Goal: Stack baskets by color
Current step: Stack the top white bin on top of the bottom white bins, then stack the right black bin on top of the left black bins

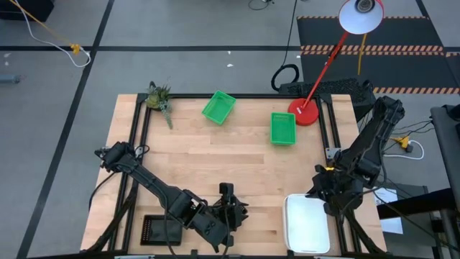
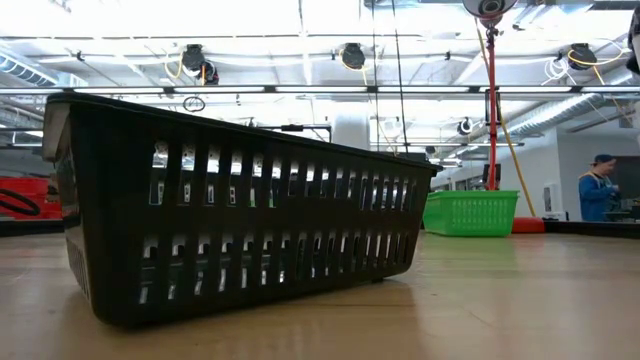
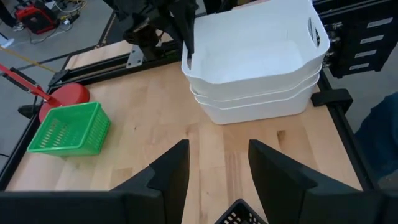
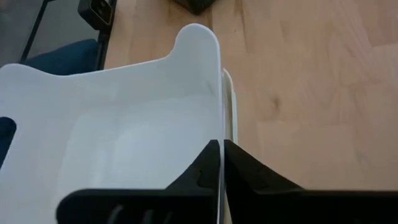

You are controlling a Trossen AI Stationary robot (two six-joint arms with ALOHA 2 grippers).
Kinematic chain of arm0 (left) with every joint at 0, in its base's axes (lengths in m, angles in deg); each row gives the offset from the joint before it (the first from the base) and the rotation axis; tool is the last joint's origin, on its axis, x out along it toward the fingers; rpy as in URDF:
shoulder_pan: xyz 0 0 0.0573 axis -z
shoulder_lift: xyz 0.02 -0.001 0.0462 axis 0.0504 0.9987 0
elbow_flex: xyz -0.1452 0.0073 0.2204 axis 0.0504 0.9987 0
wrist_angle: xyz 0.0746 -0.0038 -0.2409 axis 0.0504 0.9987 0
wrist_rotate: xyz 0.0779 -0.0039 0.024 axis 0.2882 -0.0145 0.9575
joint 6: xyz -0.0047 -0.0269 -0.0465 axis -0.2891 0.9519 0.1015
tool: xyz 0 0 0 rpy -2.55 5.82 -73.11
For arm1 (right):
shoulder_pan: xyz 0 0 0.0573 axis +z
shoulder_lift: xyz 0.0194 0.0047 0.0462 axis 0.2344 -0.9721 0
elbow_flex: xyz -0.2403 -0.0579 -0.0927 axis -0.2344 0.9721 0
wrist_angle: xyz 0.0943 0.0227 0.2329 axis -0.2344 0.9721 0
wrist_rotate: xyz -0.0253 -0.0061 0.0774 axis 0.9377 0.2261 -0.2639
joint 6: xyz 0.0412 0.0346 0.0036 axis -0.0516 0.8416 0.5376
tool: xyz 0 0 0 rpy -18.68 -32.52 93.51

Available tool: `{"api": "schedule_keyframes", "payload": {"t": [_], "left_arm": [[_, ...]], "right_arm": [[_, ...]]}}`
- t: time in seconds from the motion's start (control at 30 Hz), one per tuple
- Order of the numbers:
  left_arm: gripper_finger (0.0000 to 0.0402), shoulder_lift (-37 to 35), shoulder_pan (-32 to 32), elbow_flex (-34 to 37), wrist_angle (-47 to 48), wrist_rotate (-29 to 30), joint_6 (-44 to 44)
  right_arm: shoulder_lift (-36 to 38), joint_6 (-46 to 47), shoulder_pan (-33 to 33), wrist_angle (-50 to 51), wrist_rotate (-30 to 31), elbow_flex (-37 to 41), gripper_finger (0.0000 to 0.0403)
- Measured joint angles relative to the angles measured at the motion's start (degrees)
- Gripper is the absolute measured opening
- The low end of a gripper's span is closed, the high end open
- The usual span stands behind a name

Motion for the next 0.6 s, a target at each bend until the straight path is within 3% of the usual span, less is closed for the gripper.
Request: {"api": "schedule_keyframes", "payload": {"t": [0.17, 0.6], "left_arm": [[0.0166, 0.0, 0.0, 0.0, 0.0, 0.0, 0.0], [0.0166, 0.0, 0.2, 0.0, 0.1, -1.5, 2.2]], "right_arm": [[0.0, 0.4, 0.0, 0.0, -0.1, 0.7, 0.0027], [0.0, 0.3, -0.9, -1.2, 3.4, -0.9, 0.0132]]}}
